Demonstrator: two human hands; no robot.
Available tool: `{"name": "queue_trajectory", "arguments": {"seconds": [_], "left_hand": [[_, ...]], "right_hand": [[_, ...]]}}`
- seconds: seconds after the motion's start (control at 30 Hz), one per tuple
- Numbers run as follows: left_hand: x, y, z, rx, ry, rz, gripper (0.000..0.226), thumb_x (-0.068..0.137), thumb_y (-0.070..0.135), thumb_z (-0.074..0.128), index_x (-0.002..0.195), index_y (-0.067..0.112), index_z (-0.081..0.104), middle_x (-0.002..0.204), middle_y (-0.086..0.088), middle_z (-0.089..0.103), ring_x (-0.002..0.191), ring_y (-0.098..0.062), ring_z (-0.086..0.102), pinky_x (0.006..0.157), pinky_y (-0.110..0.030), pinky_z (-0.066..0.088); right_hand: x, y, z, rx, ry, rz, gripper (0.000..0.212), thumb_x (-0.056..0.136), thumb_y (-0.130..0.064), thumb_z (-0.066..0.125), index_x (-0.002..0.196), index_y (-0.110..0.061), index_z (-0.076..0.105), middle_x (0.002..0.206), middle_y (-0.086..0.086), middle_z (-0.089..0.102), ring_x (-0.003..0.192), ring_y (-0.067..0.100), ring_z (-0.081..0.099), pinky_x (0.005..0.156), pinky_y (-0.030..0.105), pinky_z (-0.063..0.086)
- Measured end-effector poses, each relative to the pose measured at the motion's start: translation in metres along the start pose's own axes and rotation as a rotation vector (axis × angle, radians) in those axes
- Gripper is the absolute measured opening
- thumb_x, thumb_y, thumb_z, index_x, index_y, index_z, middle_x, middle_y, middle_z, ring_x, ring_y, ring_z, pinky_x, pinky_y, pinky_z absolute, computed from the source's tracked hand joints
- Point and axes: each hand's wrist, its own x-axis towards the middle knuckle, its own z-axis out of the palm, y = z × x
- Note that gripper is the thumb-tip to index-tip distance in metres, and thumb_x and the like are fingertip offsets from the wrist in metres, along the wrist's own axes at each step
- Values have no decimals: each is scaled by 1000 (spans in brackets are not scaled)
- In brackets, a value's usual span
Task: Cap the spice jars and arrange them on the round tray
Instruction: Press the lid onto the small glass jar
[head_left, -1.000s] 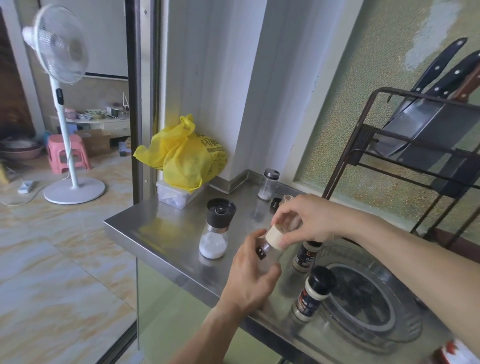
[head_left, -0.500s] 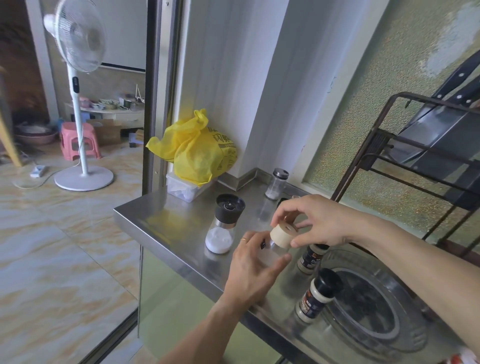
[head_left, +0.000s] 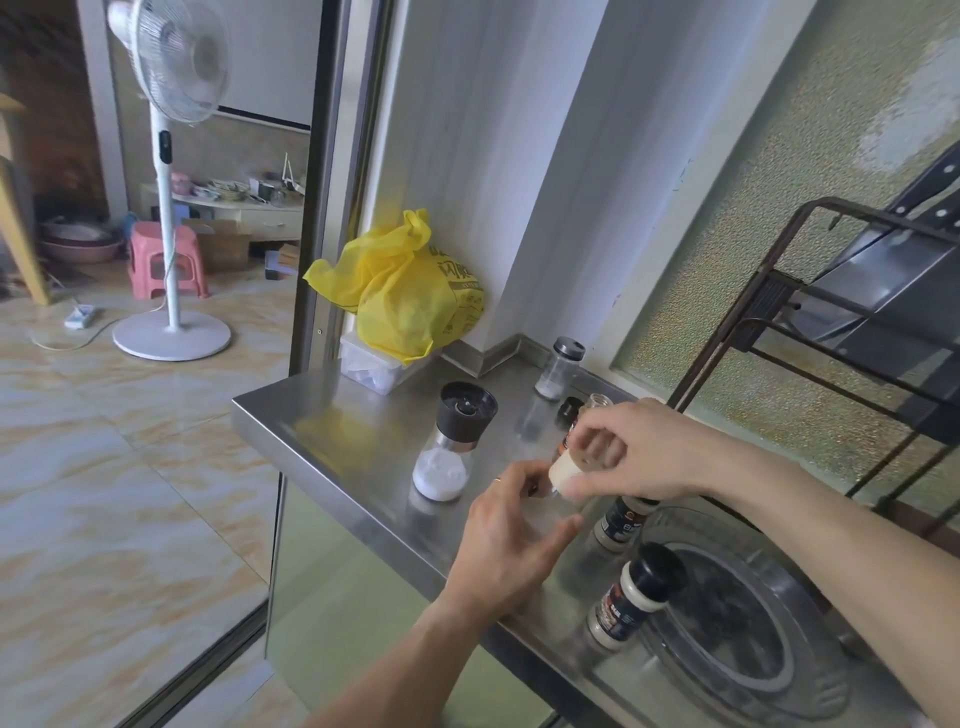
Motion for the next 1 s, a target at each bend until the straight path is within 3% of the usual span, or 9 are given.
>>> {"name": "queue_trajectory", "arguments": {"seconds": [0.1, 0.2, 0.3, 0.37, 0.43, 0.53, 0.7, 0.83, 1.0], "left_hand": [[1, -1, 0, -5, 12, -3, 48, 85, 45, 80, 124, 24, 62, 111, 15, 69, 104, 0, 63, 88, -13, 47], [0, -3, 1, -5, 11, 5, 48, 84, 43, 81, 124, 23, 62, 113, 14, 70, 105, -3, 64, 91, -19, 50], [0, -2, 2, -6, 15, -2, 50, 82, 49, 79, 123, 26, 62, 113, 16, 70, 105, -2, 64, 91, -19, 50], [-1, -2, 2, 12, 3, 5, 48, 82, 48, 79, 122, 28, 61, 112, 18, 69, 104, -2, 64, 90, -16, 49], [-1, -1, 3, 23, 4, 9, 48, 82, 49, 79, 121, 30, 60, 110, 19, 69, 103, -1, 64, 88, -13, 48], [-1, 0, 2, 5, 15, 4, 49, 81, 52, 78, 121, 29, 62, 108, 22, 68, 102, 1, 64, 87, -10, 46], [-3, -2, 4, 38, -6, 12, 49, 81, 47, 82, 121, 26, 62, 110, 19, 71, 102, -1, 65, 88, -17, 49], [-3, -2, 5, 33, 11, -13, 48, 81, 54, 78, 119, 32, 60, 110, 23, 69, 104, -1, 66, 89, -24, 53], [-4, -1, 3, 66, 30, -62, 45, 83, 46, 79, 120, 31, 59, 111, 20, 70, 106, -4, 66, 93, -35, 55]], "right_hand": [[0, 0, 0, -19, -50, -38, 44, 67, -48, 85, 106, -40, 68, 84, -17, 72, 72, 2, 67, 70, 18, 56], [2, 1, 0, -107, 5, 2, 45, 70, -65, 75, 102, -33, 72, 88, -13, 73, 78, 1, 67, 77, 25, 56], [2, 0, 0, -58, -61, -26, 47, 71, -52, 82, 113, -39, 65, 100, -14, 70, 77, -2, 66, 69, 12, 50], [1, -1, 1, -122, -9, 4, 38, 74, -62, 74, 98, -33, 71, 89, -11, 72, 75, 0, 65, 69, 19, 52], [0, -3, 1, -127, 10, 26, 49, 68, -72, 69, 99, -33, 70, 86, -12, 72, 74, -3, 63, 67, 22, 51], [-3, -2, 2, -49, -51, -12, 51, 62, -55, 83, 107, -41, 66, 84, -19, 70, 68, -10, 62, 61, 14, 44], [-1, -5, 3, -107, 4, 18, 41, 67, -60, 77, 95, -30, 73, 79, -13, 72, 74, 1, 66, 72, 25, 56], [-5, -8, 4, -77, -16, 0, 48, 59, -56, 83, 100, -34, 70, 77, -15, 72, 66, -5, 65, 71, 26, 57], [-6, -18, 14, -89, 88, 32, 51, 66, -60, 80, 106, -28, 74, 85, -10, 71, 84, 9, 64, 82, 31, 57]]}}
